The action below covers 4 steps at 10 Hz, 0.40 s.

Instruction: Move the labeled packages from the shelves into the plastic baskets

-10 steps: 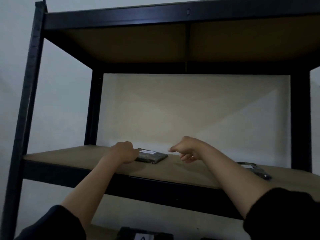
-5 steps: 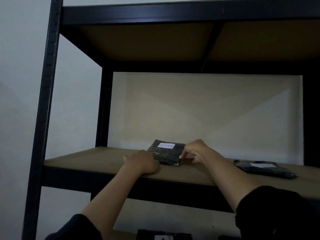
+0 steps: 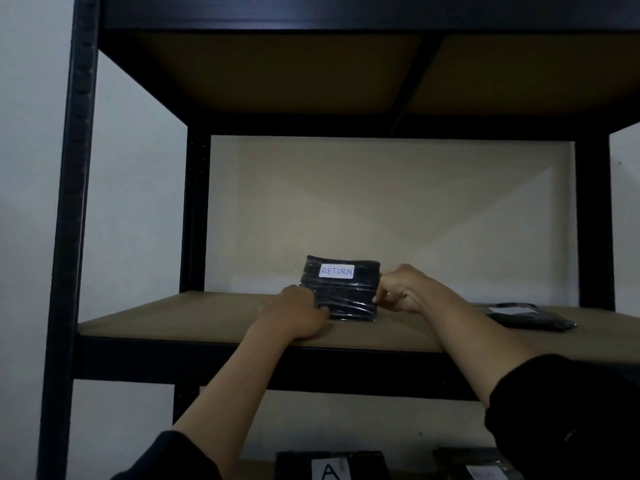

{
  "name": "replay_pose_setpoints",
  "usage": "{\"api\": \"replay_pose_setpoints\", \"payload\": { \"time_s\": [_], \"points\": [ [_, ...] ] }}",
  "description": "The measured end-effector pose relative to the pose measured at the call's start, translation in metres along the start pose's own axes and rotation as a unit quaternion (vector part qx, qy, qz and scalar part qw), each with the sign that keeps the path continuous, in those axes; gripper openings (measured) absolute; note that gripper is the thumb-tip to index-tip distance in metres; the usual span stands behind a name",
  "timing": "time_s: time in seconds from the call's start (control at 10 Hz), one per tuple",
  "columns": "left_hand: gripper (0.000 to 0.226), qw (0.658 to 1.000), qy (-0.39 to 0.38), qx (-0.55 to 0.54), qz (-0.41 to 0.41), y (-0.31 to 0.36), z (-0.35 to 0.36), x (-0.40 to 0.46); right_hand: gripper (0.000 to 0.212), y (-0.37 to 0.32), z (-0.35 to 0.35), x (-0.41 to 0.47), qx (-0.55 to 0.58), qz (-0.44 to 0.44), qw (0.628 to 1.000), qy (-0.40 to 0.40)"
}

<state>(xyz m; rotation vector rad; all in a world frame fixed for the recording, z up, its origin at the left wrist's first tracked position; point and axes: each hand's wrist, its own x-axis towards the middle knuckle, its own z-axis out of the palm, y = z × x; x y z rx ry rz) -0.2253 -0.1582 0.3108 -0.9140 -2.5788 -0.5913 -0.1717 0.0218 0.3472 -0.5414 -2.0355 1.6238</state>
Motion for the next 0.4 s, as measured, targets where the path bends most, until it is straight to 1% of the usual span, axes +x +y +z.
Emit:
{"api": "replay_pose_setpoints", "payload": {
  "time_s": [0.1,0.2,0.3,0.4],
  "points": [
    [0.036,1.000,0.025,0.009,0.007,0.0002,0.0019,0.0012,0.030,0.0021,-0.0016,-0.0034,-0.045,0.018,0.999,0.004],
    [0.042,0.998,0.058,0.015,0.001,-0.0021,0.0024,0.0030,0.029,0.0050,0.0005,-0.0019,-0.061,0.004,0.998,0.011],
    [0.043,0.997,0.075,0.019,-0.008,-0.0007,0.0020,-0.0025,0.017,0.0094,0.0017,0.0061,-0.119,-0.021,0.992,0.034],
    [0.042,0.992,0.129,0.007,0.007,0.0037,-0.0046,-0.0060,0.037,0.0072,-0.0001,0.0049,-0.147,-0.048,0.987,0.053]
  ]
}}
